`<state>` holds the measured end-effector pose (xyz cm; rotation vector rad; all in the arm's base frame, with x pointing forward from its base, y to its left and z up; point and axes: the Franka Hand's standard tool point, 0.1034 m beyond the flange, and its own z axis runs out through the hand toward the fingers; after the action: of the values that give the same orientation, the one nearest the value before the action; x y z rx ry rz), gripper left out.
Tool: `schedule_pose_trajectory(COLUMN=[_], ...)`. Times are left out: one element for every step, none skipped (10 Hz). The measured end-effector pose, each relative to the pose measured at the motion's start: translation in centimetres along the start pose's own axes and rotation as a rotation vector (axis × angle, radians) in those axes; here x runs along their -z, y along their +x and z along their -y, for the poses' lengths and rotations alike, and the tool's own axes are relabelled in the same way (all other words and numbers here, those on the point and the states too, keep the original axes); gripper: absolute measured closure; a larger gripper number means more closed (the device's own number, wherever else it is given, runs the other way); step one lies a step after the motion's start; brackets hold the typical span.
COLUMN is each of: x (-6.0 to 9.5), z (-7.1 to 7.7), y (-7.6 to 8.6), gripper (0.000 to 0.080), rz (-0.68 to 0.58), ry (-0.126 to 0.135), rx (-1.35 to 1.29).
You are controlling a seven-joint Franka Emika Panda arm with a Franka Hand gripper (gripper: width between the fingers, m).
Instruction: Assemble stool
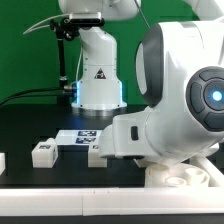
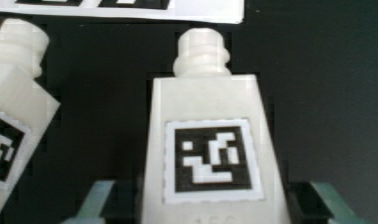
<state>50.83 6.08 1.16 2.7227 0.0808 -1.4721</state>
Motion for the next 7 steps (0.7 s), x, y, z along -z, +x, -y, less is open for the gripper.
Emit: schedule_pose_trajectory(x=[0.0, 0.4, 2.5, 4.7, 6.3, 6.7, 7.0], z=[0.0, -0.1, -0.3, -0.6, -0.9, -1.0, -0.9], y=[0.0, -0.4, -2.2, -3.7, -4.7, -5.0, -4.1], gripper=[0.0464, 0.0464, 0.0462, 0.0462, 0.0462, 0.0462, 0.0462], rz=[0.000, 0.006, 0.020, 0.010, -0.023, -0.031, -0.077], ry=[0.000, -0.001, -0.002, 0.000, 0.002, 0.003, 0.002], rx=[0.000, 0.017, 0.065, 0.107, 0.124, 0.123, 0.123])
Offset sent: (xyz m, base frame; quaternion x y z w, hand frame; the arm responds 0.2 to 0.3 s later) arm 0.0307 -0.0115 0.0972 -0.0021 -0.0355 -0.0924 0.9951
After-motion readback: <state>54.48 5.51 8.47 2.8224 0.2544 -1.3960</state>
